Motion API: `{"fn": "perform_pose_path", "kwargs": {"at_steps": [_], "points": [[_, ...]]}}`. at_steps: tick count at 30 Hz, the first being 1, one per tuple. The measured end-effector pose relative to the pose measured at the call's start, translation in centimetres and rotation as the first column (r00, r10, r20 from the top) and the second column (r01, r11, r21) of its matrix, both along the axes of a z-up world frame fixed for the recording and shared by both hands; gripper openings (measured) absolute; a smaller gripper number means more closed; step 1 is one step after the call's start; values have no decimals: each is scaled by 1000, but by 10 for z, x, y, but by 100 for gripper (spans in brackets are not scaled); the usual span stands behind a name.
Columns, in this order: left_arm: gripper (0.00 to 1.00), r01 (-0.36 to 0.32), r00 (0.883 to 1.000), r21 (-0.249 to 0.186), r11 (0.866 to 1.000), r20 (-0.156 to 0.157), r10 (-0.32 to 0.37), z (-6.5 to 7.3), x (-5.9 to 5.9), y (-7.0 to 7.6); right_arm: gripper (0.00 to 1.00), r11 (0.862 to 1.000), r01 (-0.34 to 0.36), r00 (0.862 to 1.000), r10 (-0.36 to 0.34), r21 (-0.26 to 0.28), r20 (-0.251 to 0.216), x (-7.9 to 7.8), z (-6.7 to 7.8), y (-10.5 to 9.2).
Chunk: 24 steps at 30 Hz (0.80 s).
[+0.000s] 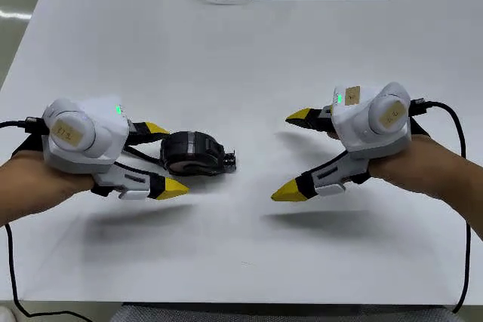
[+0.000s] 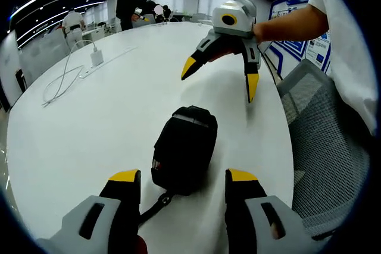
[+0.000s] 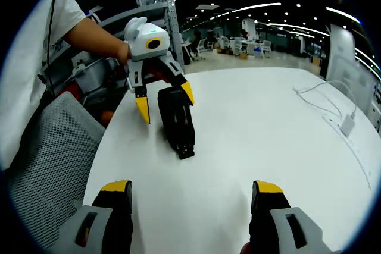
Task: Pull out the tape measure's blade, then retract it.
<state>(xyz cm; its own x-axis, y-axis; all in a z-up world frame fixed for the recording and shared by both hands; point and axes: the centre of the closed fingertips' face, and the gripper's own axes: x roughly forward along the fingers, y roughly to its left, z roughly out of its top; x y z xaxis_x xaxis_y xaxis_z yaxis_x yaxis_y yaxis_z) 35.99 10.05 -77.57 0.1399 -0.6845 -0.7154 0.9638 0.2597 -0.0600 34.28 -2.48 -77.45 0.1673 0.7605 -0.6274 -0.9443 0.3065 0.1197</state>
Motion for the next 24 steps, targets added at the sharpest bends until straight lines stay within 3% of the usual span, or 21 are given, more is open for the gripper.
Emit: {"fn": "perform_pose_path", "kwargs": {"at_steps": [6, 13, 15, 24], "points": [[41, 31, 999, 2, 1000, 13, -31, -1, 0, -1, 80, 1000, -13, 1000, 13, 6, -9, -1, -3, 6], [35, 51, 998, 11, 999, 35, -52, -3, 3, -2, 77, 1000, -29, 1000, 29, 11, -7, 0, -6, 13], [33, 57, 997, 15, 998, 53, -57, -3, 6, -2, 77, 999, -32, 999, 32, 15, -10, 0, -7, 15], [27, 89, 994, 31, 996, 67, -91, -4, 7, -3, 72, 999, -45, 999, 45, 16, -1, 2, -10, 23]]}}
